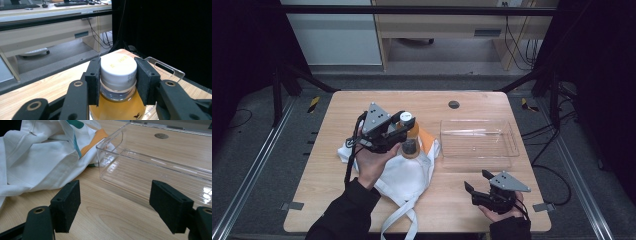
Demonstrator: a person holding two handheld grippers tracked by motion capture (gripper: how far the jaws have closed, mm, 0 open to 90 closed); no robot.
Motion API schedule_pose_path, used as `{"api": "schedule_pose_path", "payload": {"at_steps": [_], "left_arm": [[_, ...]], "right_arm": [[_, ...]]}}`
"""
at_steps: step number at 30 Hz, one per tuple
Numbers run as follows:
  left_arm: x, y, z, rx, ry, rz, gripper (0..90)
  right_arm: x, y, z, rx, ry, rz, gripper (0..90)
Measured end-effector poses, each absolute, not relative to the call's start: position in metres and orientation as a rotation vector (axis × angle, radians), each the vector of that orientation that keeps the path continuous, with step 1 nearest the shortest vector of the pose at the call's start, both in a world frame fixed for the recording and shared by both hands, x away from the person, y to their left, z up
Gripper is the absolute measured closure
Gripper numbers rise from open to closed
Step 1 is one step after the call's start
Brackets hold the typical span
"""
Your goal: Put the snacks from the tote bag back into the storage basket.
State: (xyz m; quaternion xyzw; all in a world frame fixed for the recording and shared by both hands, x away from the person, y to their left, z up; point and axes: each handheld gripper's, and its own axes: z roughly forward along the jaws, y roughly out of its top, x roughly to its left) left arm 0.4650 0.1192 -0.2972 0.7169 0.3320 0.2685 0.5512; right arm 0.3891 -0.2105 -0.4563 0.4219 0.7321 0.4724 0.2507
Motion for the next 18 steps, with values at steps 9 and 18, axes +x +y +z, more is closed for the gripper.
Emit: {"api": "schedule_pose_path", "payload": {"at_steps": [9,18], "left_arm": [[0.469,0.102,-0.294,1.703,0.766,0.630,58.7],[0.474,0.087,-0.295,1.711,0.753,0.614,58.7]], "right_arm": [[0.389,-0.211,-0.457,1.146,1.994,1.286,24.1],[0.390,-0.211,-0.458,1.149,1.995,1.291,23.4]]}}
